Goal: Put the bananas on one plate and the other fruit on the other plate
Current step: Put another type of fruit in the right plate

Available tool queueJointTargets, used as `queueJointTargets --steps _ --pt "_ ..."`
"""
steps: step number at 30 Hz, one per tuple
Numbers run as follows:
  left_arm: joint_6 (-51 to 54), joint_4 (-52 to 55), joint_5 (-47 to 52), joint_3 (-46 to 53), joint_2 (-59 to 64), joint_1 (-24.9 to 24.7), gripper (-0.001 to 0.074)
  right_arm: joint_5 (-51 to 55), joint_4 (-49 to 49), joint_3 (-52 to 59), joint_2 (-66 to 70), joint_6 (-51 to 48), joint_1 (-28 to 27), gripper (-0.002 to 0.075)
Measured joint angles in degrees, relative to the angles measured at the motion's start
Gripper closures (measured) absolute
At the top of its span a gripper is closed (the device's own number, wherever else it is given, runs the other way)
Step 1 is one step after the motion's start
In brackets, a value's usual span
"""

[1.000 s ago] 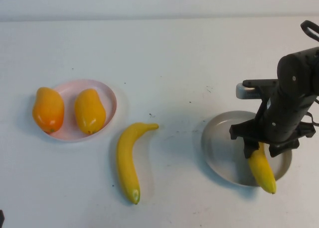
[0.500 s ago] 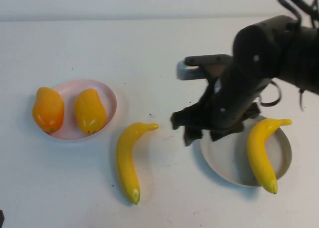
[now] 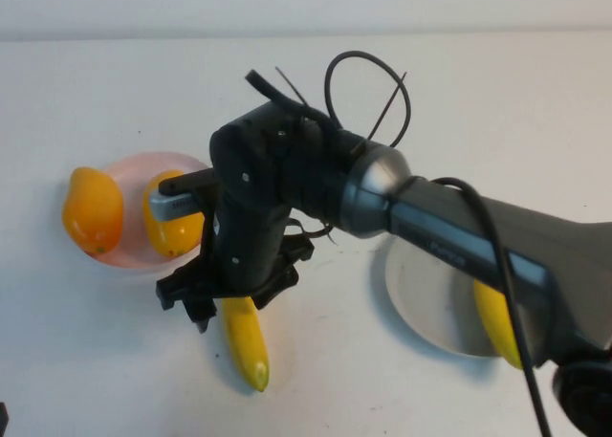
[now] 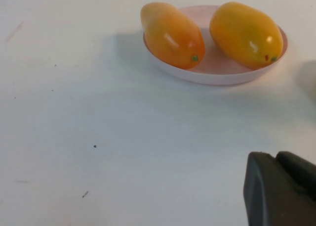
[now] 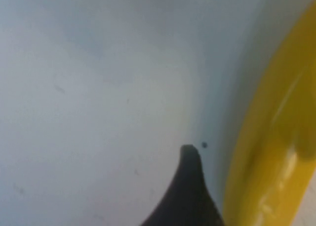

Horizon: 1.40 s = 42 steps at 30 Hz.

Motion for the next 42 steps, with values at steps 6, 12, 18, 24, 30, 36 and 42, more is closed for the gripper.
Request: queueJointTargets --steps 6,12,18,24,30,36,42 --pt "0.0 0.0 0.0 0.0 0.0 0.0 0.0734 0.9 -1.6 -9.1 8.1 2.1 0.0 0.0215" --pt "0.0 0.0 0.0 0.0 0.0 0.0 0.0734 1.3 -1.5 -10.2 10.8 2.7 0.0 0.0215" --pt "0.0 0.0 0.0 0.0 0.0 0.0 0.0734 1.3 -1.6 -10.2 10.8 2.7 -0.5 0.0272" --pt "0.0 0.0 0.0 0.0 0.0 0.0 0.0734 1.3 -1.8 -10.2 10.7 2.7 -0.7 0.0426" --pt "0.0 0.0 0.0 0.0 0.0 0.0 0.0734 1.4 -3.4 -8.1 3.9 1.3 -1.0 0.0426" --pt "0.0 0.0 0.0 0.0 0.0 0.0 0.0734 1.4 -5.5 5.1 -8.3 4.4 -4.5 0.0426" --pt "0.0 0.0 0.0 0.0 0.0 0.0 0.0734 -0.2 -6.0 21.7 -16.4 7.5 -12.3 0.0426"
